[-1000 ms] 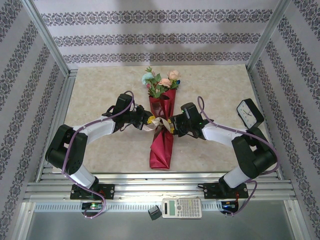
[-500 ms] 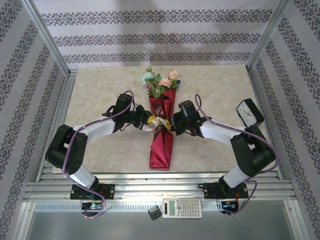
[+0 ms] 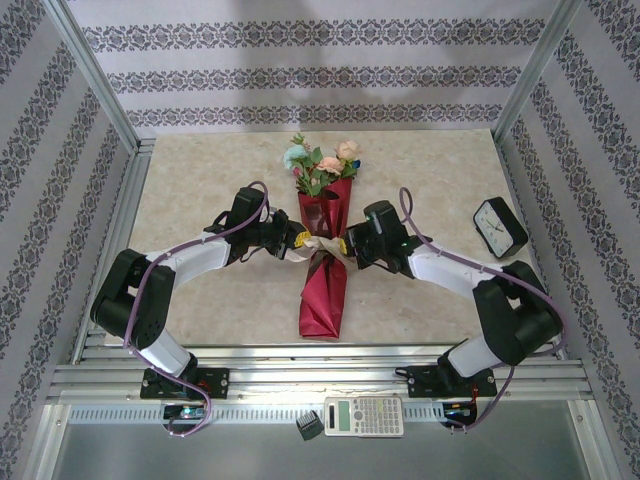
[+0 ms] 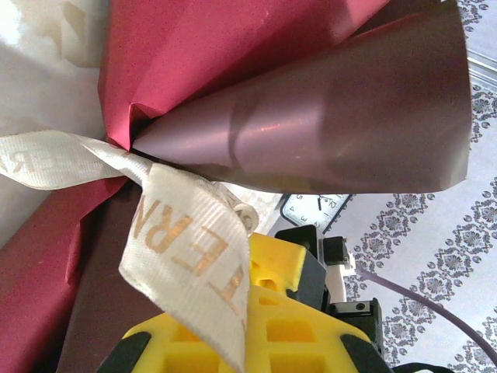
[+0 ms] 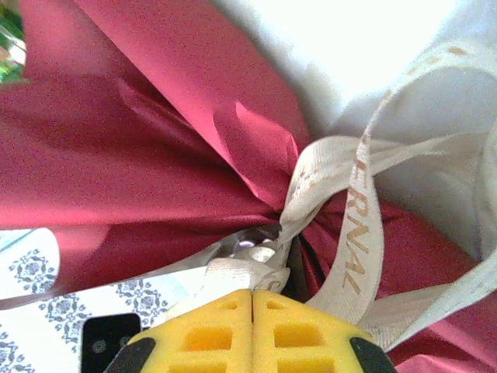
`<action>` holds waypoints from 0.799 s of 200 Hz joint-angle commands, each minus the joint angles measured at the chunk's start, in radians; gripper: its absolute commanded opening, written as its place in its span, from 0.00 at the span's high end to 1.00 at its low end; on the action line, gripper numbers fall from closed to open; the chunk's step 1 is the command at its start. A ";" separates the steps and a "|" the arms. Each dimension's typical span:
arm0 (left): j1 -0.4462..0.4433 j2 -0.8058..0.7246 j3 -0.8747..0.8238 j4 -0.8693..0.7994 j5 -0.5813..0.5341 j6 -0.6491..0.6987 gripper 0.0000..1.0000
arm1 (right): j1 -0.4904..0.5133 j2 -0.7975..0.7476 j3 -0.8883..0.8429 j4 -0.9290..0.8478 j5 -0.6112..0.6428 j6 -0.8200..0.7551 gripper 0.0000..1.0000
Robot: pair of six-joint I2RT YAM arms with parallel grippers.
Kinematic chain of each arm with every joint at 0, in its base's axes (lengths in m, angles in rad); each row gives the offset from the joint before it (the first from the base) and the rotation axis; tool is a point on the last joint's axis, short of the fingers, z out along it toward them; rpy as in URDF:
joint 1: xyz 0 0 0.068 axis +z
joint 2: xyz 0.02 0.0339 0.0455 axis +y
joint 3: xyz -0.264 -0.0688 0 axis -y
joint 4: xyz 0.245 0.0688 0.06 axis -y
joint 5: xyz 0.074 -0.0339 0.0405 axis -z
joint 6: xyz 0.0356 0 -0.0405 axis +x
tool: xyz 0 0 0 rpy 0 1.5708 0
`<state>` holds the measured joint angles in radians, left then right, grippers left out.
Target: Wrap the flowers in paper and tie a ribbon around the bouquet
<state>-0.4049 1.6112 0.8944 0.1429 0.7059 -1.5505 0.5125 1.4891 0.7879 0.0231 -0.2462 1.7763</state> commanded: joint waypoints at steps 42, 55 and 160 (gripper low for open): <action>-0.008 -0.014 0.007 0.005 -0.003 -0.006 1.00 | -0.056 -0.066 -0.056 -0.010 0.087 -0.036 1.00; -0.008 -0.020 0.005 -0.016 -0.012 0.000 1.00 | -0.064 -0.076 -0.066 -0.009 0.099 -0.045 1.00; 0.027 -0.083 -0.026 -0.168 -0.046 0.066 1.00 | -0.109 -0.111 -0.165 0.061 0.222 -0.059 1.00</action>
<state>-0.3904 1.5574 0.8799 0.0326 0.6754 -1.5158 0.4091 1.3808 0.6407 0.0433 -0.0803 1.7237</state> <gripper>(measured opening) 0.046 0.056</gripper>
